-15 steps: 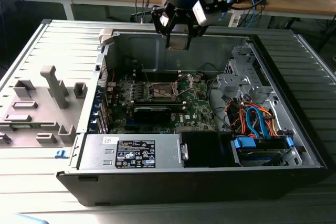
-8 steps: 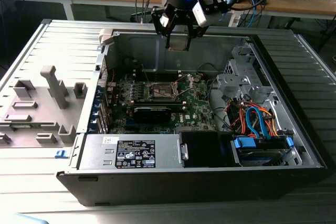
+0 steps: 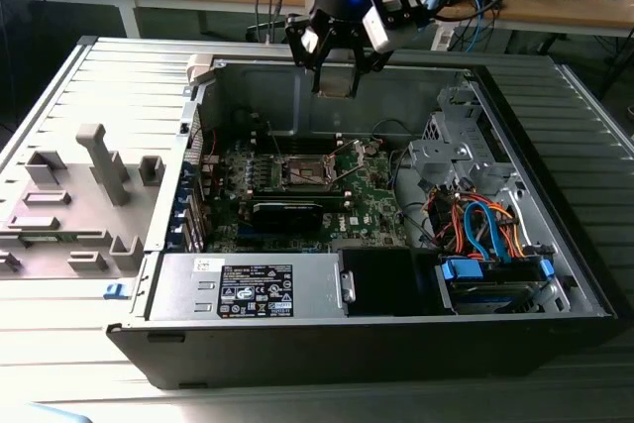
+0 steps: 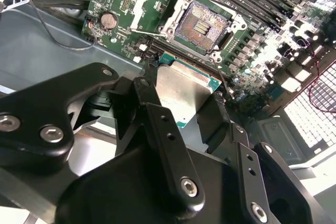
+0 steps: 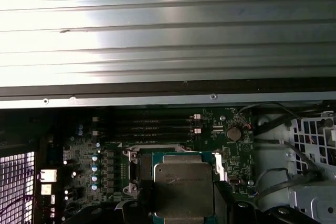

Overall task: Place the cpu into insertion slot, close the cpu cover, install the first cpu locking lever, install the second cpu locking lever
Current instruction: 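Place the cpu into insertion slot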

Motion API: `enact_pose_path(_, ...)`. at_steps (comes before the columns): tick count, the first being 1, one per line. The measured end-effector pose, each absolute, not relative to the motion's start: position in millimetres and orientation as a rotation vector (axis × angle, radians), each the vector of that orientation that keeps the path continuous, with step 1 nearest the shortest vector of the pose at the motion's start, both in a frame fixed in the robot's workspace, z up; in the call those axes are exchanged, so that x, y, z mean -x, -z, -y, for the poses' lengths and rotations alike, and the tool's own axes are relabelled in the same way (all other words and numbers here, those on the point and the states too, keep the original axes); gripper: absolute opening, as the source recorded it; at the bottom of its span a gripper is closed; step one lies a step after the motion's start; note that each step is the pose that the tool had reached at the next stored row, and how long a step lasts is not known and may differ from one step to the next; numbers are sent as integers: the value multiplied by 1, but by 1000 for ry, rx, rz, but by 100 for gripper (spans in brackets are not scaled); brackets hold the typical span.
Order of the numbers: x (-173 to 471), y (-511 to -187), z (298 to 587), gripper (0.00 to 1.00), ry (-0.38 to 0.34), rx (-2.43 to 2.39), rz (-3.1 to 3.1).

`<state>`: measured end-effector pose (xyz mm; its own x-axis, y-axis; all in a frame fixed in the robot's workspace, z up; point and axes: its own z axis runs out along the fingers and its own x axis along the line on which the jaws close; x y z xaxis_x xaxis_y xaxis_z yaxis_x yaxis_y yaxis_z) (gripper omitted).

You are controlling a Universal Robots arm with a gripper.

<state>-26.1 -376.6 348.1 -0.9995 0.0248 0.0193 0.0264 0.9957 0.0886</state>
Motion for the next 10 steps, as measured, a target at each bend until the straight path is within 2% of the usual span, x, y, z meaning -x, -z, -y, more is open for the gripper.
enact_pose_path(10, 26, -342, 377, 55, 138, 40, 3120)
